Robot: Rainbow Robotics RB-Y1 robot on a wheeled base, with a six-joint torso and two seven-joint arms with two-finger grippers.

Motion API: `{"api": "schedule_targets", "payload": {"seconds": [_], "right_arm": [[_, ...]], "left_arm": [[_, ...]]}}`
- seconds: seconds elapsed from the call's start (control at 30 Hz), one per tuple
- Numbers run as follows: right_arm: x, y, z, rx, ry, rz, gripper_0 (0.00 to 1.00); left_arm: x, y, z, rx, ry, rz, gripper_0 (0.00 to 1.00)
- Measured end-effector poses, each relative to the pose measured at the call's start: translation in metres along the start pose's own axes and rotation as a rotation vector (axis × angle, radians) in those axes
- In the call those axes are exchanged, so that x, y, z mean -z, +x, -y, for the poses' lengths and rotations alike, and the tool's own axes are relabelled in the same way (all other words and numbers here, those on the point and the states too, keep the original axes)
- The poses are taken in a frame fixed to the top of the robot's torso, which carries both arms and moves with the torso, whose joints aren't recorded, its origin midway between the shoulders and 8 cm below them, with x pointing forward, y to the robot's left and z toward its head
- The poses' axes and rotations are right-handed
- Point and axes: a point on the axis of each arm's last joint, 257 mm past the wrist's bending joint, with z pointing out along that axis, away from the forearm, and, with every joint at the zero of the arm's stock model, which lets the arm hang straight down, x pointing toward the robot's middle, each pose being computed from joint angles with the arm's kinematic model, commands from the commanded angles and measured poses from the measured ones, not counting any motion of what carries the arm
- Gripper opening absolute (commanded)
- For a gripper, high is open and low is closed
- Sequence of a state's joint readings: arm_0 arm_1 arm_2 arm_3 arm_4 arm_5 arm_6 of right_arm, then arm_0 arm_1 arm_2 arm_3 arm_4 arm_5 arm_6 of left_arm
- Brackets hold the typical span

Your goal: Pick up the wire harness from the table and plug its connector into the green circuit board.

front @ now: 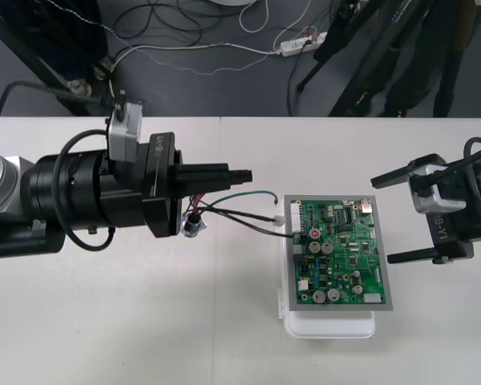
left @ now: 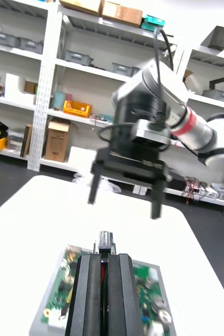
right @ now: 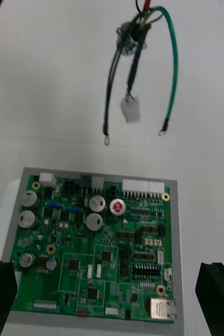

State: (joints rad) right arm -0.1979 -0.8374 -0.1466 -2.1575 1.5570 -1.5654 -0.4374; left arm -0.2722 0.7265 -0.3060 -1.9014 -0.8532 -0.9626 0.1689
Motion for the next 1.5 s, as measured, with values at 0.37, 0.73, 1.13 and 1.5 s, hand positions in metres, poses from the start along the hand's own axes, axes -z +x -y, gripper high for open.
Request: {"api": "schedule_targets", "payload": {"seconds": [0.37, 0.73, 1.13, 1.5], "right_arm": [[-0.007, 0.067, 0.007, 0.071, 0.019, -0.268, 1.0], [-0.004, 0.12, 0.01, -0.01, 0.015, -0.389, 1.0], [0.004, 0.157, 0.013, -0.041, 0.03, -0.499, 1.0], [-0.008, 0.176, 0.003, -0.003, 0.001, -0.593, 1.0]], "left_arm": [[0.021, 0.043, 0.011, -0.18, -0.032, -0.03, 0.0], [0.051, 0.088, 0.004, -0.078, -0.041, -0.083, 0.0], [0.075, 0.131, -0.003, -0.02, -0.057, -0.154, 0.0], [0.075, 0.176, -0.006, -0.009, -0.018, -0.18, 0.0]]}}
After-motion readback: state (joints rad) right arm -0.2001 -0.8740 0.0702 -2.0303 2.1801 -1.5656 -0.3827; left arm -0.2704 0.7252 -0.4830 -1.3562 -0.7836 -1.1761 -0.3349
